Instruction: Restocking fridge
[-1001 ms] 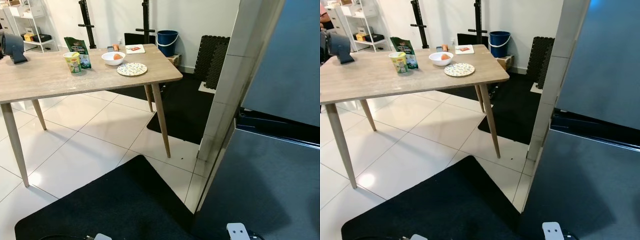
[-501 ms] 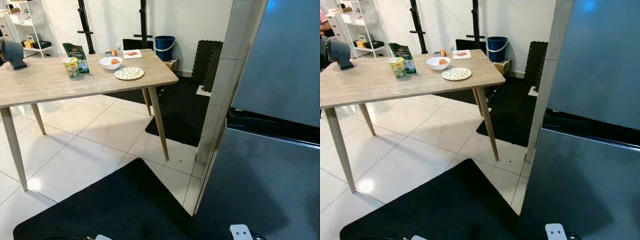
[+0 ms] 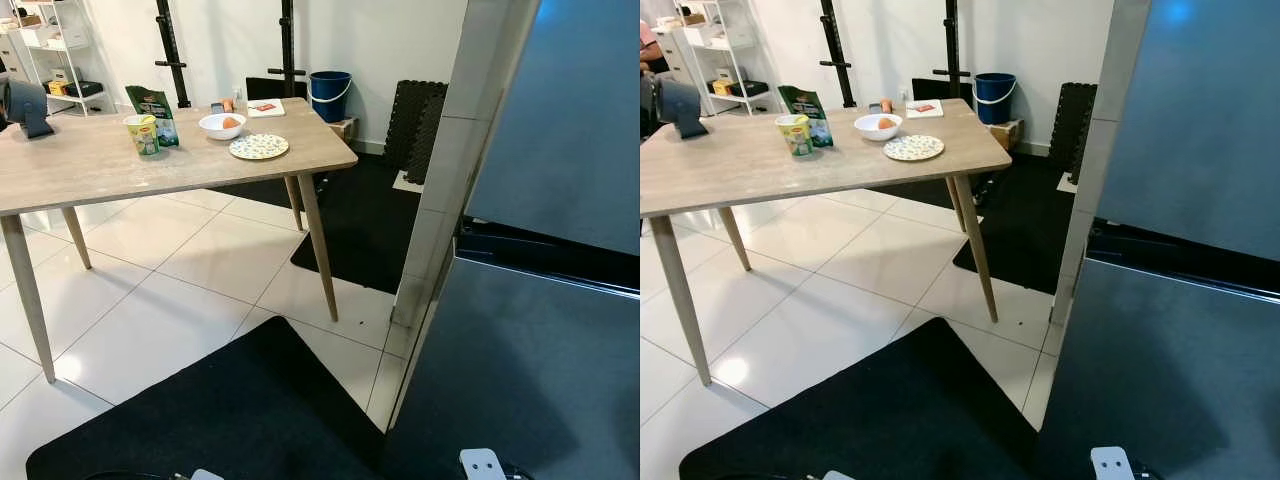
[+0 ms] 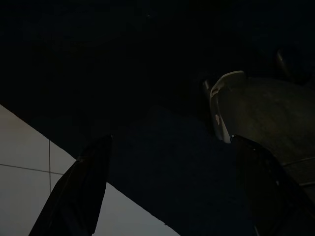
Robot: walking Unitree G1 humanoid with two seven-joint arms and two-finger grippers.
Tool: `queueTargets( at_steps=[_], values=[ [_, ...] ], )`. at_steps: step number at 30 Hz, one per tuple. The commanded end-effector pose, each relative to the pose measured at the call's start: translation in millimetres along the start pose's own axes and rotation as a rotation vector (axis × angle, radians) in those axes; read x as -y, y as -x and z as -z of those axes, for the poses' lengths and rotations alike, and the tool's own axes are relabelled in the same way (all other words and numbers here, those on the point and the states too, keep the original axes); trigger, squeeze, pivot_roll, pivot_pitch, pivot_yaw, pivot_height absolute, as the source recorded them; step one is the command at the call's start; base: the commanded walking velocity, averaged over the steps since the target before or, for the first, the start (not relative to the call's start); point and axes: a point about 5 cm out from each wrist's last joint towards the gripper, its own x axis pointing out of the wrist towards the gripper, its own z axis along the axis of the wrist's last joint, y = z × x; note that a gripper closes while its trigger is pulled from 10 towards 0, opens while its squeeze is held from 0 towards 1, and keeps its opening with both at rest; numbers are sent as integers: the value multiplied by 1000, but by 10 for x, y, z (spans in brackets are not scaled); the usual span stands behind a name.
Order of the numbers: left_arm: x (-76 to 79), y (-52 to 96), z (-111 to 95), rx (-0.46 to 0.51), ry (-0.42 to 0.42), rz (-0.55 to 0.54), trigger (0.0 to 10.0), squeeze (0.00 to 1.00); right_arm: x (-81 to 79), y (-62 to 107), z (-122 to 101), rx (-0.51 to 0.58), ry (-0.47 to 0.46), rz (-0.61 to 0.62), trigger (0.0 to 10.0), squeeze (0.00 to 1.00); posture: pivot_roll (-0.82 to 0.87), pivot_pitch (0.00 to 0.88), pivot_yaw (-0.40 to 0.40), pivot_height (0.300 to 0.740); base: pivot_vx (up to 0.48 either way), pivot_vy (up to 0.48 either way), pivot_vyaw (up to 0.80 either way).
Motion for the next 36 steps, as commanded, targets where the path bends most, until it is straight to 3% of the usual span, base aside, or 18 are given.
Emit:
queueTargets(
  at_steps=[1,13,21,30,33,36],
  values=[
    [66,-4,52,-27,-1,26,10000,0,-14,0,24,-14,12,0,10000,0,-6,0,4,740,0,0,0],
    [101,2,108,-41,11,37,10000,0,-4,-1,11,-11,10,3,10000,0,-18,0,4,740,0,0,0],
    [126,-3,105,-43,25,42,10000,0,7,0,6,-9,7,6,10000,0,-25,10,1,740,0,-466,0],
    [114,-2,105,-41,44,33,10000,0,21,-1,-17,2,-4,13,10000,0,-26,13,2,740,0,0,0],
    [113,-1,107,-41,46,34,10000,0,24,-2,-38,17,-16,14,10000,0,-26,16,3,740,0,0,0],
    [121,-2,109,-41,50,38,10000,0,40,-9,-219,112,-96,-13,10000,0,-26,16,3,740,0,0,0]
  ],
)
